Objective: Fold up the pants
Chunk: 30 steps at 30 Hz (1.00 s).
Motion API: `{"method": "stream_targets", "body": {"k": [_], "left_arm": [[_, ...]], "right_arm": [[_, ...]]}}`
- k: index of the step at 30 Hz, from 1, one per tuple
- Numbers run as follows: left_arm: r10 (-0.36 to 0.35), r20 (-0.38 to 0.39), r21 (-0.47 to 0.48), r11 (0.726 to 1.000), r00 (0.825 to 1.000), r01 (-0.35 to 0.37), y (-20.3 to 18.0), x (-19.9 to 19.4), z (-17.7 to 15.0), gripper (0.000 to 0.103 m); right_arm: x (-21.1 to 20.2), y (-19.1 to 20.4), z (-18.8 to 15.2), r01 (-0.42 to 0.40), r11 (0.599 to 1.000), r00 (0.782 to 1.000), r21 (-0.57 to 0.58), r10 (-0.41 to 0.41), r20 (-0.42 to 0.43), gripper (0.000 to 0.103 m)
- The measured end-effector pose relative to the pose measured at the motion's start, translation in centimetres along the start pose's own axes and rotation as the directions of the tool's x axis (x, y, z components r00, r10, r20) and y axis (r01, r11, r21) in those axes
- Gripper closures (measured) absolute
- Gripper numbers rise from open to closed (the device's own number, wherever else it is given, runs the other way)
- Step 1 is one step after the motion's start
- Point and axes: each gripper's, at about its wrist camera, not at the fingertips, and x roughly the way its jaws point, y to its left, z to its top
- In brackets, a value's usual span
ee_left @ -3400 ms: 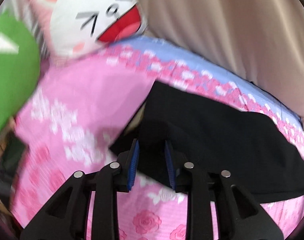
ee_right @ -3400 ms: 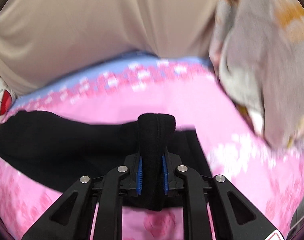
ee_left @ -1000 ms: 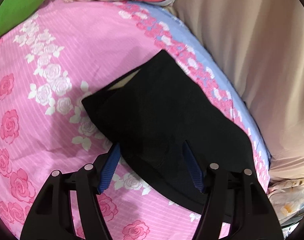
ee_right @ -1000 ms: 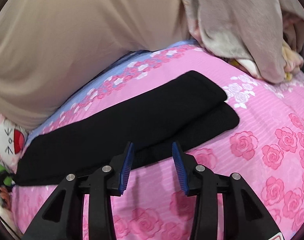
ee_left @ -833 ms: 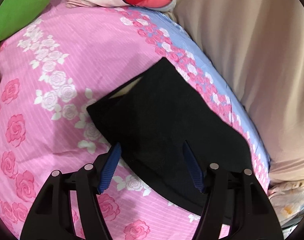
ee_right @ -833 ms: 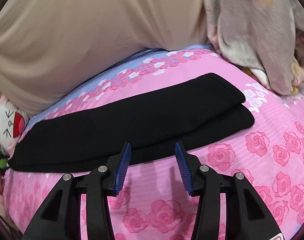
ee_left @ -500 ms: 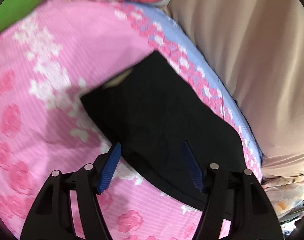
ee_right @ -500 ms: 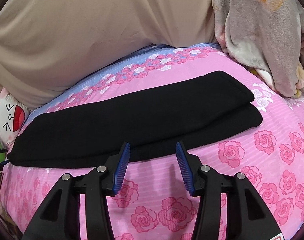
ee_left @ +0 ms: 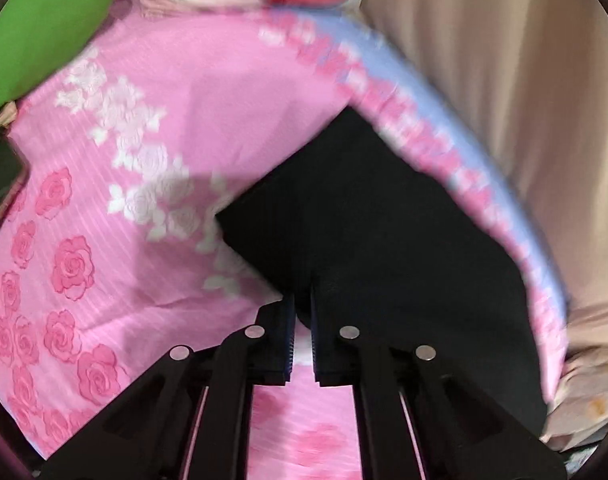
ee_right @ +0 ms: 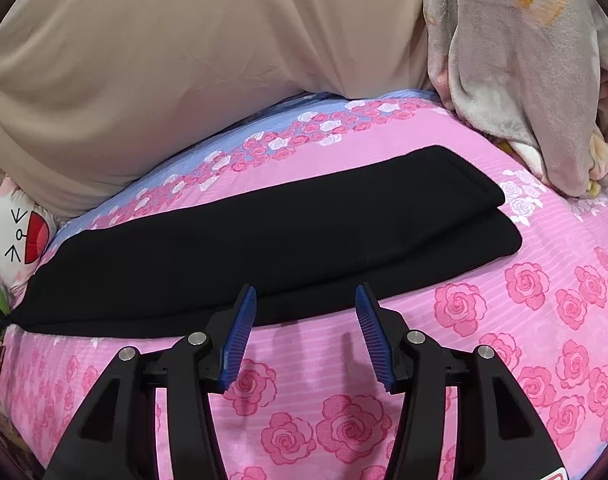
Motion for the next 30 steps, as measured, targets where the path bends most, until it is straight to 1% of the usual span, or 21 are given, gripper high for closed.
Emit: {"method": "stream_targets", "body": {"k": [2,4,5,6,8,11,12,15,17,18,19,20,21,22,23,24,25,26,27,28,30], "left_arm": [[0.012,0.039,0.024,1.0,0.999,-0.013,-0.3,-0.1,-0.4,0.092],[0.005,0.067,0.024,1.0,0.998,-0.007,-0.6,-0.9,-0.9,0.077],[0.023,0.081,0.013,1.0,0.996,-0.025,-0.5,-1.3,-1.3,0.059],[0.037,0.095,-0.009,0.999,0.995,-0.037,-0.3,-1.7,-1.6,0.036],[0.017,0.103,-0.048,0.999,0.995,-0.012,0.1,-2.0,-2.2,0.027],[-0.056,0.04,-0.107,0.992,0.998,0.06,0.5,-0.5,-2.2,0.017],[-0.069,0.054,-0.119,0.99,0.996,0.075,0.5,-0.4,-2.0,0.009],[-0.042,0.066,-0.125,0.991,0.997,0.05,-0.6,0.3,-1.4,0.005],[-0.023,0.08,-0.133,0.991,0.997,0.034,-1.0,0.7,-1.0,0.005],[-0.02,0.081,-0.134,0.991,0.996,0.031,-1.1,0.8,-0.8,0.008],[-0.006,0.086,-0.136,0.991,0.996,0.017,-1.2,0.8,-0.6,0.014],[0.008,0.09,-0.126,0.992,0.996,0.003,-1.3,0.7,-0.3,0.046],[0.024,0.074,-0.124,0.992,0.997,-0.014,-1.2,0.9,-0.1,0.074],[0.028,0.066,-0.146,0.989,0.997,-0.018,-0.8,1.0,0.2,0.082],[0.011,0.061,-0.152,0.988,0.998,-0.002,-0.6,1.0,0.5,0.086],[0.015,0.057,-0.147,0.989,0.998,-0.006,-0.6,1.0,0.8,0.088],[0.028,0.051,-0.14,0.99,0.998,-0.021,-0.8,0.9,0.9,0.091],[0.046,0.049,-0.126,0.991,0.998,-0.04,-1.1,0.7,0.9,0.091],[0.06,0.05,-0.116,0.992,0.997,-0.053,-1.3,0.4,1.0,0.092],[0.071,0.051,-0.099,0.993,0.996,-0.065,-1.7,-0.2,0.9,0.092],[0.088,0.06,-0.059,0.995,0.994,-0.084,-2.2,-1.6,0.9,0.093]], "right_arm": [[0.3,-0.1,0.1,-0.005,1.0,1.0,0.009,0.005,-0.016,0.052],[-0.1,-0.3,0.1,-0.005,1.0,1.0,0.019,0.005,-0.004,0.051],[-0.3,-0.5,0.0,-0.006,1.0,1.0,0.025,0.006,0.001,0.05],[-0.7,-0.8,-0.1,-0.003,0.999,1.0,0.039,0.003,0.003,0.047],[-1.3,-1.7,-0.5,0.02,0.998,1.0,0.066,-0.019,-0.008,0.046],[-1.8,-3.5,-0.6,0.043,0.993,0.999,0.113,-0.039,-0.035,0.044],[-1.7,-4.3,-0.4,0.043,0.989,0.998,0.139,-0.037,-0.046,0.044],[-0.9,-6.0,0.3,0.017,0.976,0.997,0.215,-0.001,-0.072,0.039],[0.4,-6.7,0.9,-0.014,0.965,0.995,0.261,0.04,-0.093,0.038],[1.2,-7.1,1.2,-0.027,0.957,0.992,0.289,0.061,-0.107,0.037],[1.7,-7.3,1.6,-0.041,0.95,0.993,0.308,0.072,-0.092,0.034],[2.1,-7.3,1.9,-0.049,0.947,0.993,0.319,0.082,-0.089,0.034],[2.6,-7.4,2.3,-0.056,0.941,0.992,0.334,0.089,-0.085,0.034],[3.1,-7.5,2.7,-0.064,0.936,0.992,0.345,0.096,-0.077,0.034],[3.7,-7.4,3.3,-0.076,0.934,0.993,0.349,0.104,-0.061,0.034],[4.2,-7.3,3.7,-0.077,0.935,0.993,0.347,0.102,-0.054,0.042],[4.6,-7.1,4.1,-0.072,0.937,0.994,0.341,0.095,-0.052,0.081],[4.9,-6.8,4.6,-0.041,0.945,0.997,0.324,0.059,-0.049,0.094],[4.9,-6.9,5.0,-0.041,0.944,0.997,0.327,0.059,-0.048,0.095],[4.2,-6.9,5.2,-0.073,0.934,0.996,0.35,0.083,-0.014,0.096],[2.2,-6.2,5.6,-0.049,0.949,0.999,0.311,0.046,0.019,0.096]]}}
